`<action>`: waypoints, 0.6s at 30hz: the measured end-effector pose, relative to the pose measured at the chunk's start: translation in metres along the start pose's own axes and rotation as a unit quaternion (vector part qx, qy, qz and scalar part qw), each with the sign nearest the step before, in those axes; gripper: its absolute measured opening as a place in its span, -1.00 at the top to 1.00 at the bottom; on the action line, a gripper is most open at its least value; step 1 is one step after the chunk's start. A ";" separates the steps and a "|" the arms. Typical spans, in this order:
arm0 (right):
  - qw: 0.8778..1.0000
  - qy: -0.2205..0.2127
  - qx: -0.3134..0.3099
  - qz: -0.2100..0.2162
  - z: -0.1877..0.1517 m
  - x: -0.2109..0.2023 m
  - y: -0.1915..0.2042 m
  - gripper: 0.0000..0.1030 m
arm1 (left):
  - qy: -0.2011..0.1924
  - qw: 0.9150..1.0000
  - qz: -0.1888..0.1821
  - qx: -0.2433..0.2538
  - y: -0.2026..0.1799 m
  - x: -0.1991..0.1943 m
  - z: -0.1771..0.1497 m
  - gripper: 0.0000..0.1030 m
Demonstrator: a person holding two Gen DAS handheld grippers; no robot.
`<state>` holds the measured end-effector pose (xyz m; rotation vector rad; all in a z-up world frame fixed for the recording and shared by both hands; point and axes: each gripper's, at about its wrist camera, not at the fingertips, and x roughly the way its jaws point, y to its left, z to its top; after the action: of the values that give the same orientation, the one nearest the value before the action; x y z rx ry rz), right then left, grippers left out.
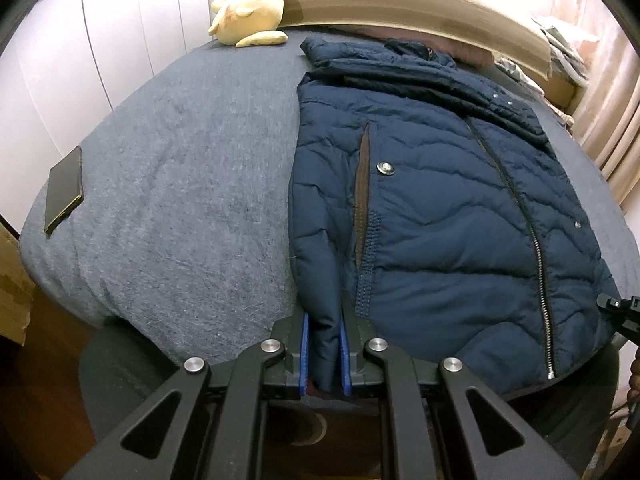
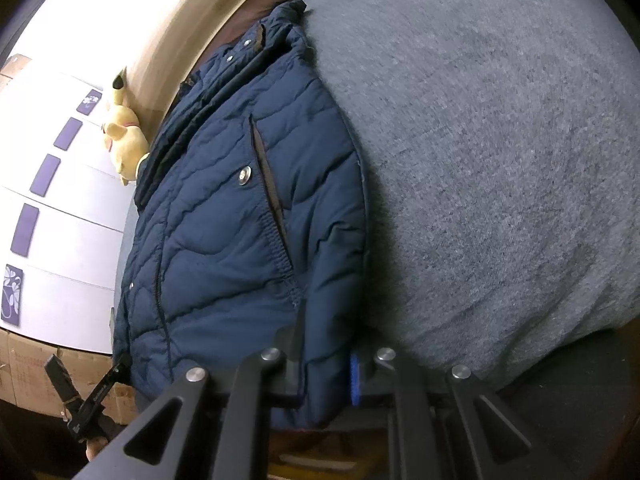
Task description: Fold large clothes
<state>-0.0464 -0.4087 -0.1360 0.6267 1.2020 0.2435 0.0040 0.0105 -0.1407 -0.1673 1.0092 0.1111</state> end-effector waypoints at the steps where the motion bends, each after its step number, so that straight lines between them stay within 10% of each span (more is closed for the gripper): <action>1: 1.000 0.000 0.000 0.002 0.000 -0.001 0.000 0.70 | -0.001 1.000 -0.009 -0.006 0.003 -0.001 0.000 0.76; 18: 1.000 -0.006 -0.015 0.027 -0.005 -0.018 -0.002 0.75 | -0.002 0.999 -0.033 -0.023 0.019 -0.008 -0.005 0.77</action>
<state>-0.0579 -0.4175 -0.1245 0.6332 1.1695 0.3023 -0.0076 0.0276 -0.1378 -0.2411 0.9965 0.0749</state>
